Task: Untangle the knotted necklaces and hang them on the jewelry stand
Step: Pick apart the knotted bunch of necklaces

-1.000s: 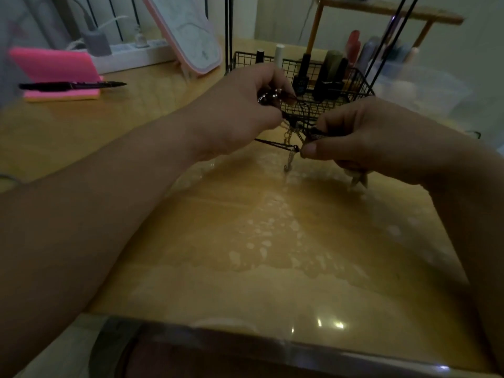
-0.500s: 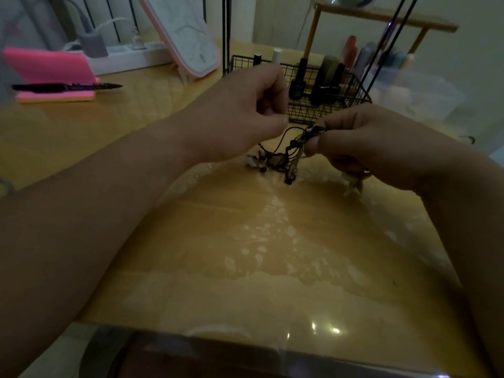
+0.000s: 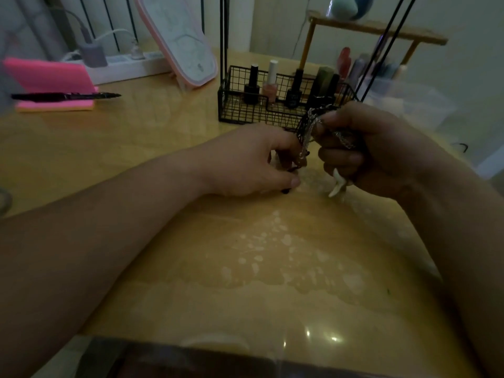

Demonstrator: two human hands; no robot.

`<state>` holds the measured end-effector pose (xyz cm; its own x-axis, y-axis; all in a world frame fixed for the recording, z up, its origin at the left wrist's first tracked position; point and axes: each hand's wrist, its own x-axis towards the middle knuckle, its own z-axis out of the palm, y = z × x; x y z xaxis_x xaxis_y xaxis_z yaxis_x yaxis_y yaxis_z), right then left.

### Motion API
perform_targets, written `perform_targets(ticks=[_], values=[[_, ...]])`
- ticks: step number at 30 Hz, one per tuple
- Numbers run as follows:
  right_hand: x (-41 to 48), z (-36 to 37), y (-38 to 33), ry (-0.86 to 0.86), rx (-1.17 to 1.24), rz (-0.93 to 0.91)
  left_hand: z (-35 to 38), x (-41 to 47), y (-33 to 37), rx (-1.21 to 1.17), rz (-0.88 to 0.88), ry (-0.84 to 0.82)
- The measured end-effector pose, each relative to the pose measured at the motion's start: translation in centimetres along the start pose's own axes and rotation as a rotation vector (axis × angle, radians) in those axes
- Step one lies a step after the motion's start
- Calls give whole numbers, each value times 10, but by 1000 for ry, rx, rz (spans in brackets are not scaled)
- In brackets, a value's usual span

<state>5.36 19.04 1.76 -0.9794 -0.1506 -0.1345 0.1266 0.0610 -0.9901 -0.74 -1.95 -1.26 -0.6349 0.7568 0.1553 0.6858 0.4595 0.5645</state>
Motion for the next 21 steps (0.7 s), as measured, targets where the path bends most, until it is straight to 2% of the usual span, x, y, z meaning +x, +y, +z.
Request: perform_targets(ticks=[3, 7, 11, 13, 15, 17, 21], values=[[1, -3, 0, -7, 61, -33, 3, 2, -2, 51, -38, 15], [2, -10, 2, -76, 39, -50, 3, 4, -4, -45, -79, 146], [3, -11, 3, -189, 60, -67, 6, 9, -4, 80, -54, -18], [4, -13, 2, -244, 78, -88, 6, 11, -4, 56, -44, -30], [3, -14, 0, -247, 95, -115, -1, 11, -9, -107, -59, -7], [1, -16, -3, -179, 88, -137, -14, 9, -16, -285, -107, 15], [-1, -23, -4, -110, -33, -142, -37, 3, -33, -802, -181, 47]])
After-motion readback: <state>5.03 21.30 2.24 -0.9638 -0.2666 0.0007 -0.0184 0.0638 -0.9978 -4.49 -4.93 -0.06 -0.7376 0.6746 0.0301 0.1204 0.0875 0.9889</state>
